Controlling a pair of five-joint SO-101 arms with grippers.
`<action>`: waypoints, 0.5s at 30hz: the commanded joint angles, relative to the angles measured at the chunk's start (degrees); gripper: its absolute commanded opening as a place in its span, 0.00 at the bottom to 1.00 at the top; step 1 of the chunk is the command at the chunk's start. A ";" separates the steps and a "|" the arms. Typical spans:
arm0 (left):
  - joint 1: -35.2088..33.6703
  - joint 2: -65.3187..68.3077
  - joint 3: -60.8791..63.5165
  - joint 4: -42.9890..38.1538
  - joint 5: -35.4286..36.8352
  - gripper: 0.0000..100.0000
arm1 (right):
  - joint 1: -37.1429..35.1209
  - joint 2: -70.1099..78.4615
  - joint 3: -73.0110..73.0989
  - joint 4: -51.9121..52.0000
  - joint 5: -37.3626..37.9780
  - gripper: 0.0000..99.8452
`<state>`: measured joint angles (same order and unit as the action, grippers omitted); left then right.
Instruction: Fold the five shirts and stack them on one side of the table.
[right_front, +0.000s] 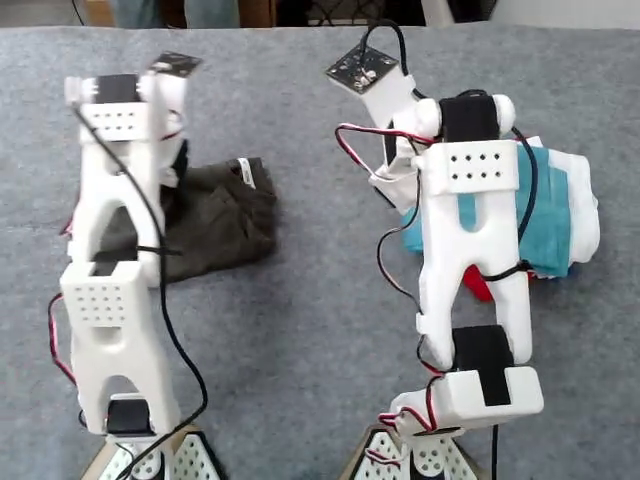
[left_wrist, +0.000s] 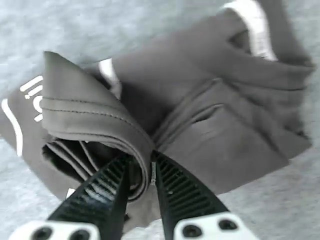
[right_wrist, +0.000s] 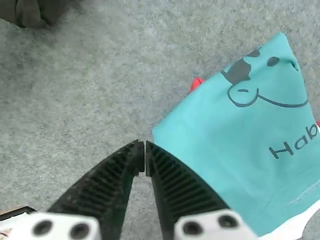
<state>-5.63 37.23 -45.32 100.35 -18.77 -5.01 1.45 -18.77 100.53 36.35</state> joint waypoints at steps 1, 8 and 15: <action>4.44 -3.52 -0.22 0.35 3.25 0.03 | 1.05 -2.95 -3.03 0.26 0.44 0.01; 11.65 -3.34 -0.66 0.35 5.89 0.03 | 0.97 -2.95 -3.38 0.09 0.44 0.01; 14.81 -3.34 -0.48 -2.02 7.12 0.03 | 1.14 -2.95 -3.38 0.09 0.26 0.01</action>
<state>8.00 37.23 -45.23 100.26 -13.32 -4.40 1.45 -18.77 100.53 36.35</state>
